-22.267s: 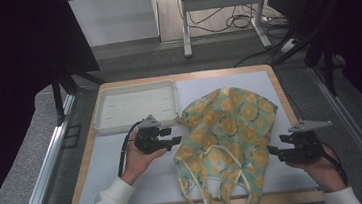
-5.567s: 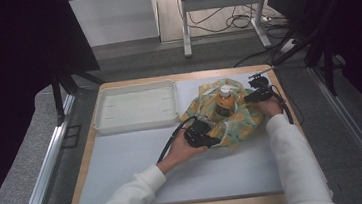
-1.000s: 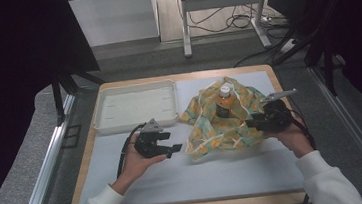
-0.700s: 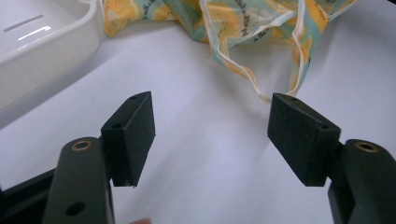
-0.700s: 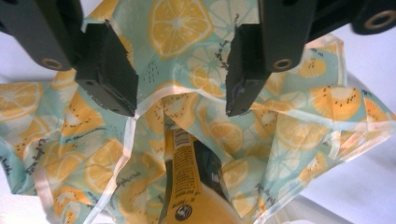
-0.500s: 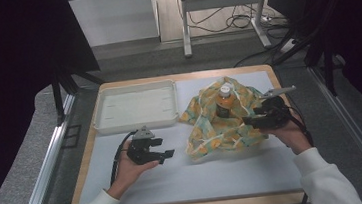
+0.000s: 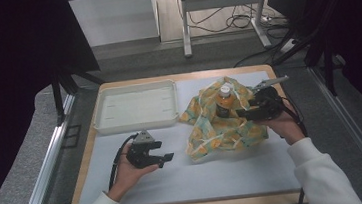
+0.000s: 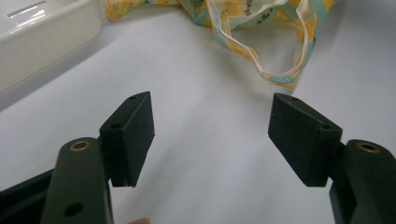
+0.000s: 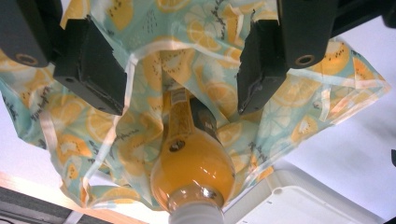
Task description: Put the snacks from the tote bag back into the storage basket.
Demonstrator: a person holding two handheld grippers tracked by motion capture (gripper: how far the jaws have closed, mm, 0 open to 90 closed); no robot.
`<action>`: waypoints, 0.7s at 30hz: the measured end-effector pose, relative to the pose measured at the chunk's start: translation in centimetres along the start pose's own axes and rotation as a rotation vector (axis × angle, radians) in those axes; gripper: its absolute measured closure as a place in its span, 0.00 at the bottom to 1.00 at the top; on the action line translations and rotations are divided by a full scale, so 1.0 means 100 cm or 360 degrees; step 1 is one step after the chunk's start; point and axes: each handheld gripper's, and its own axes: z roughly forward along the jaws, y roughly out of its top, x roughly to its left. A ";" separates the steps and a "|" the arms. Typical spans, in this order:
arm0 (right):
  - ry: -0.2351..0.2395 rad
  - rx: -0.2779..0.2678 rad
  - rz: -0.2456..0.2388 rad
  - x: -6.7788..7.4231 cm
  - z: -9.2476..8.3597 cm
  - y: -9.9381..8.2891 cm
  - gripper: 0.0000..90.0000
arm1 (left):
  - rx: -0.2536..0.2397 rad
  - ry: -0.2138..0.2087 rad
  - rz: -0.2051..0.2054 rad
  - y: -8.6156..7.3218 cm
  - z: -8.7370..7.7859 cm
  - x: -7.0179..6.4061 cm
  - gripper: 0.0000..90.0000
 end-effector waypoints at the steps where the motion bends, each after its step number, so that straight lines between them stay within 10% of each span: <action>1: 0.0002 0.0001 -0.0005 0.001 0.001 0.002 0.37 | -0.0002 0.0001 0.0000 0.000 0.000 0.000 0.35; 21: -0.0015 0.0067 -0.0047 0.008 0.024 0.035 0.34 | 0.0015 0.0016 0.0021 -0.005 0.000 -0.002 0.35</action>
